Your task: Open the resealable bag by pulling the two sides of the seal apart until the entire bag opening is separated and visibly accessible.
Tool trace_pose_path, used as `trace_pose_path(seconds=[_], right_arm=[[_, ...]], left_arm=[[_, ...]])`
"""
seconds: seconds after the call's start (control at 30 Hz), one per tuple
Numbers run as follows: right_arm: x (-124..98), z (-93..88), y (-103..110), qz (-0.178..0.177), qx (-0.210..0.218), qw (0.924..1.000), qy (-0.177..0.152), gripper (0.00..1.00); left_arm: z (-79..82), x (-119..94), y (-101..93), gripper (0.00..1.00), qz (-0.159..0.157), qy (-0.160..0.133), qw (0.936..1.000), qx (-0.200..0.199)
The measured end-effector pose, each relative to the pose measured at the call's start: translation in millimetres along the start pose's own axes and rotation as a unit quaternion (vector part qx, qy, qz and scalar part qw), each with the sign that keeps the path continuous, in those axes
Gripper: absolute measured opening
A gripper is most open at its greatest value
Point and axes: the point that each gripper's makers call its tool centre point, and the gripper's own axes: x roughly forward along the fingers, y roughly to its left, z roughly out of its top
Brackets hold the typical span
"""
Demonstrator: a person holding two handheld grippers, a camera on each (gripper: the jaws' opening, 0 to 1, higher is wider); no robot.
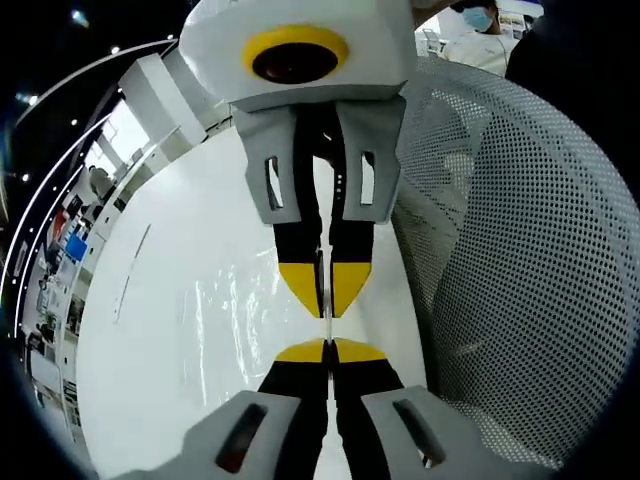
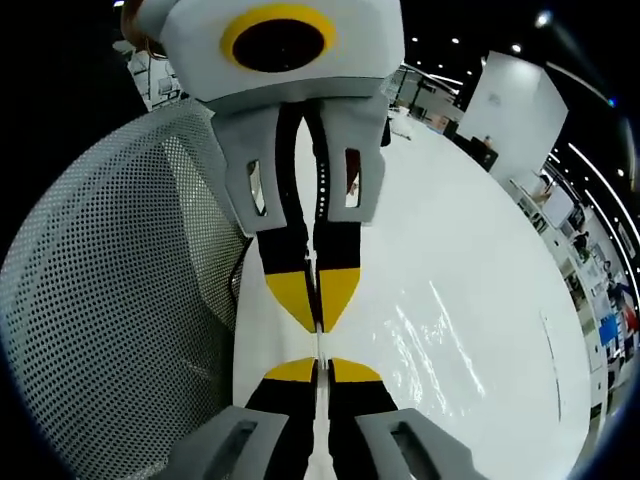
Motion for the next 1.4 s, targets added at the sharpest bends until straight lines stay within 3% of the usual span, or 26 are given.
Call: trace_pose_path(seconds=[1.4], right_arm=[[-11.0,-27.5,4.2,0.003,0.026,0.9995,0.018,0.0]], left_arm=[[-9.3,-9.2,-5.9,0.0,-0.01,-0.003,0.9996,-0.025]])
